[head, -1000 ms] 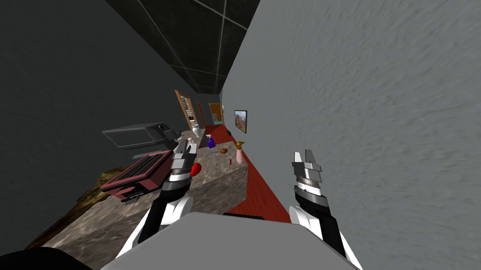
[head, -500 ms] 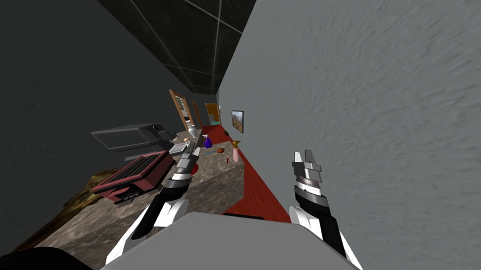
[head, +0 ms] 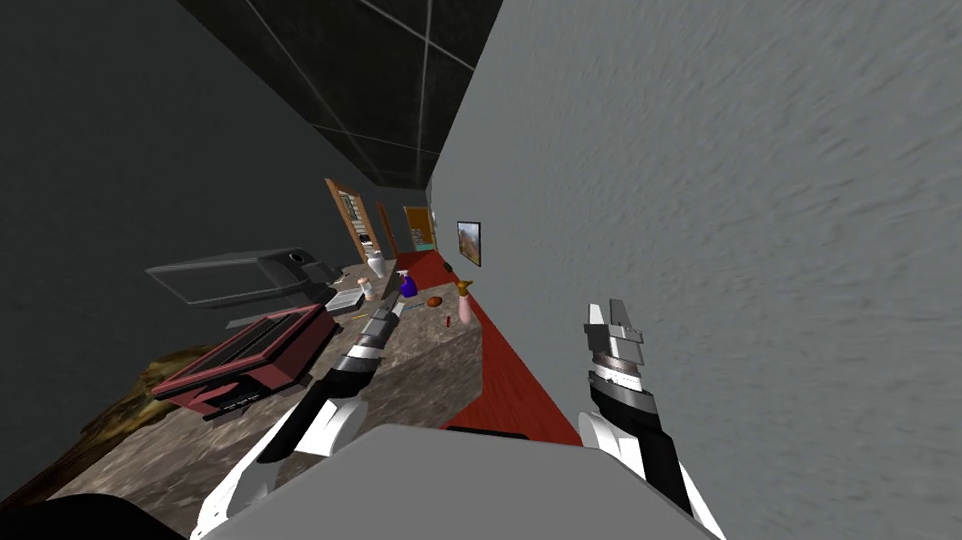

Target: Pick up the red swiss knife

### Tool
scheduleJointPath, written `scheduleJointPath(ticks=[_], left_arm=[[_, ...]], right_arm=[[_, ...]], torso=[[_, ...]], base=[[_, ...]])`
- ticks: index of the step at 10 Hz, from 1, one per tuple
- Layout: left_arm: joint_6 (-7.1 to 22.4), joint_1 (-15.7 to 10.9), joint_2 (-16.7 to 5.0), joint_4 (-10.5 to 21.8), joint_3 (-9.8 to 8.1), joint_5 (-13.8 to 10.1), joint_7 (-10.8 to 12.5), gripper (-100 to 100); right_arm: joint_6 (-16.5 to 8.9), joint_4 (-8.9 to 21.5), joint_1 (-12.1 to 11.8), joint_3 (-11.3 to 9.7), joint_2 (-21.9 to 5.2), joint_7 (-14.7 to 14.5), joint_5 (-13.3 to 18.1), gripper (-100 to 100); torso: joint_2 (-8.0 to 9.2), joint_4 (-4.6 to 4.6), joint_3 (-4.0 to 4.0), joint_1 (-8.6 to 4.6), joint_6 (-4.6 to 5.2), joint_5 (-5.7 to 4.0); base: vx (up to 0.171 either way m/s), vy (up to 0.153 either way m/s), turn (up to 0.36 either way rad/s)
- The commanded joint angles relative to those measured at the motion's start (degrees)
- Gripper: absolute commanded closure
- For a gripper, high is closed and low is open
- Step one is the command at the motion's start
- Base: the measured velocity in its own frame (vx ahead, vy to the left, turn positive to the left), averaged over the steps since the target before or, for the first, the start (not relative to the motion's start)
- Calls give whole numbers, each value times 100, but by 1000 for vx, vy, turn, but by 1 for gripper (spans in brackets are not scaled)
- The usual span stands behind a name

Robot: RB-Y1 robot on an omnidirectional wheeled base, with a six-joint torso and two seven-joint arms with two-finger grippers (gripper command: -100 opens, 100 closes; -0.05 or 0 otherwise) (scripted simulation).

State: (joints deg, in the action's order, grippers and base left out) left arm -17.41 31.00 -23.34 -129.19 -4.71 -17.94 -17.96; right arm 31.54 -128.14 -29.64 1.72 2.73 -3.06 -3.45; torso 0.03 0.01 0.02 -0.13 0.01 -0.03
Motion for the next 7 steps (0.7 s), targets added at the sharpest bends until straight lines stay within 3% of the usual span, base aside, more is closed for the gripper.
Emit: scheduleJointPath(ticks=[1, 3, 4, 5, 6, 7], left_arm=[[173, 7, -161, 6, -5, -107, -72, -100], [535, 52, -592, 231, -18, -523, -308, -100], [621, 52, -694, 231, -18, -559, -308, -100], [850, 76, -861, 351, -24, -774, -430, -100], [856, 76, -967, 351, -24, -797, -430, -100], [1096, 102, -1116, 473, -26, -1014, -554, -100]], right_arm=[[0, 0, 0, 0, 0, 0, 0, 0], [0, 0, 0, 0, 0, 0, 0, 0], [0, 0, 0, 0, 0, 0, 0, 0], [0, 0, -1, 0, 0, 0, 0, 0], [0, 0, 0, 0, 0, 0, 0, 0], [0, 0, -1, 0, 0, 0, 0, 0]], torso=[[0, 0, 0, 0, 0, 0], [-3, -1, -2, 4, 0, 1], [-6, -1, -3, -4, 1, 0], [-4, -1, -2, -2, -3, -1], [-4, -1, -3, -1, 0, 0], [-5, -1, -3, 3, -2, 0]], base=[[-3, -32, -40], [3, -48, -124], [3, -47, -48], [3, -45, -82], [5, -35, -59], [7, -42, -102]])
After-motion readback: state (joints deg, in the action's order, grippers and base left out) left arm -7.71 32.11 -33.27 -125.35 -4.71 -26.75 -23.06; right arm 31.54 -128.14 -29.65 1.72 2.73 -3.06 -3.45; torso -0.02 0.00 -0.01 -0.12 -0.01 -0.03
